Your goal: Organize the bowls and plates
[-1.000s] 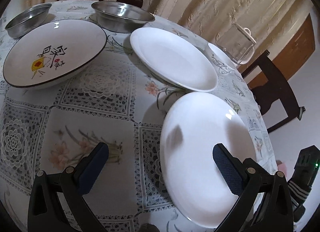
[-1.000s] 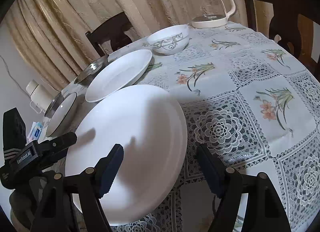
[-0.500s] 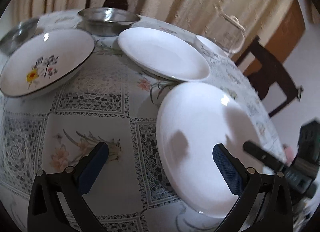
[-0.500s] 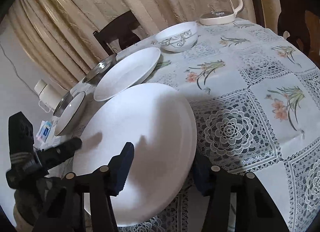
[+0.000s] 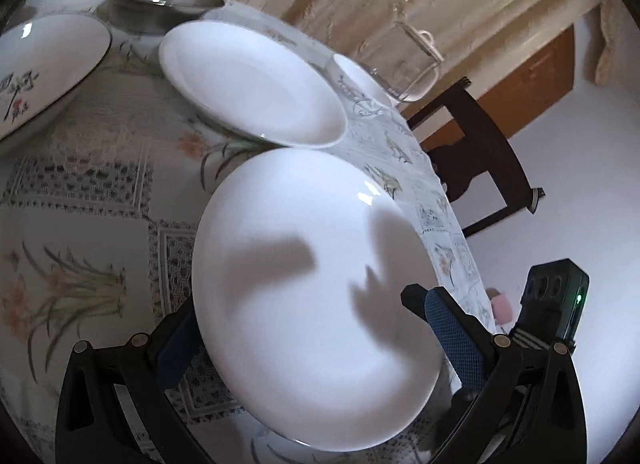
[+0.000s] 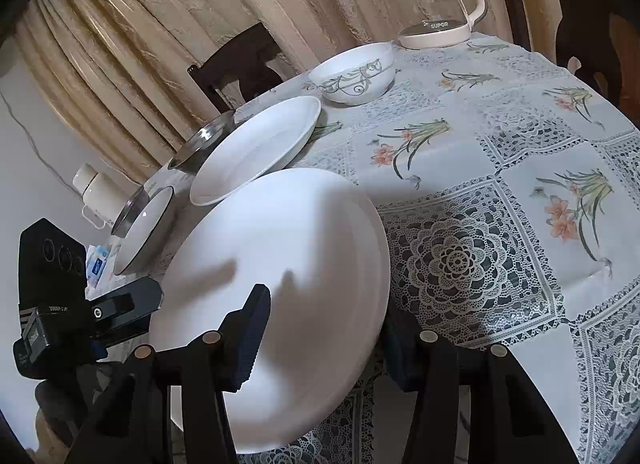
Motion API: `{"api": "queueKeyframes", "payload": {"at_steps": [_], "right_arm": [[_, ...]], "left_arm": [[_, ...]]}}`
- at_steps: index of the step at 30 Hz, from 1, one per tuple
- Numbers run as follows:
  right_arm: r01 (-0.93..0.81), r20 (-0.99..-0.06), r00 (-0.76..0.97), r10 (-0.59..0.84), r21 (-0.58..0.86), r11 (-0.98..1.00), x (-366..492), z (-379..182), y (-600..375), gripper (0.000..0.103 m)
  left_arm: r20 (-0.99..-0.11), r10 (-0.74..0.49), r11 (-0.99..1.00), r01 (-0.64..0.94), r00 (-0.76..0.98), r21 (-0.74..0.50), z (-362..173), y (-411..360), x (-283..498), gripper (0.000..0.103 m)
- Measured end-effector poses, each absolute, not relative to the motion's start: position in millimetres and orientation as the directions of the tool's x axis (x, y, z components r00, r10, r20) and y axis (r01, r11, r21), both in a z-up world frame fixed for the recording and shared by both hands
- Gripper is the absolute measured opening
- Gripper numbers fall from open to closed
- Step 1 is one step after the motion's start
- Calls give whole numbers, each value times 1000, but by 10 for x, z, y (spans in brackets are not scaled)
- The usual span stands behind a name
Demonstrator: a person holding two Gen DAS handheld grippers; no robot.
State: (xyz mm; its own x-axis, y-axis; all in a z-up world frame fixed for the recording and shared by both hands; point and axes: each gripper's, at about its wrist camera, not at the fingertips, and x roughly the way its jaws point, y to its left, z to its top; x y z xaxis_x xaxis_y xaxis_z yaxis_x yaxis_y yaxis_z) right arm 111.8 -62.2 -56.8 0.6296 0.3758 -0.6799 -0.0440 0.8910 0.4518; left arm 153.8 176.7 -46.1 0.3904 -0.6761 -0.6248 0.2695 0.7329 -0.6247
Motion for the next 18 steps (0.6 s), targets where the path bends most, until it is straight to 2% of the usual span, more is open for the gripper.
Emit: {"api": "queueKeyframes", "payload": {"at_steps": [8, 11, 12, 18], "right_arm": [[-48, -676, 629, 383, 458, 888, 1125, -572, -613, 57], [-63, -663, 632, 401, 473, 879, 1121, -582, -615, 64], [-71, -659, 631, 410, 477, 876, 1123, -582, -613, 66], [-71, -672, 628, 392, 453, 889, 1148, -568, -572, 65]], "left_arm": [[-571, -738, 672, 308, 361, -674, -492, 1888, 1533, 103], [-567, -750, 660, 331, 341, -674, -485, 1898, 1522, 103], [-568, -750, 660, 329, 339, -675, -483, 1893, 1529, 103], [-568, -750, 654, 255, 338, -712, -483, 1906, 1610, 102]]}}
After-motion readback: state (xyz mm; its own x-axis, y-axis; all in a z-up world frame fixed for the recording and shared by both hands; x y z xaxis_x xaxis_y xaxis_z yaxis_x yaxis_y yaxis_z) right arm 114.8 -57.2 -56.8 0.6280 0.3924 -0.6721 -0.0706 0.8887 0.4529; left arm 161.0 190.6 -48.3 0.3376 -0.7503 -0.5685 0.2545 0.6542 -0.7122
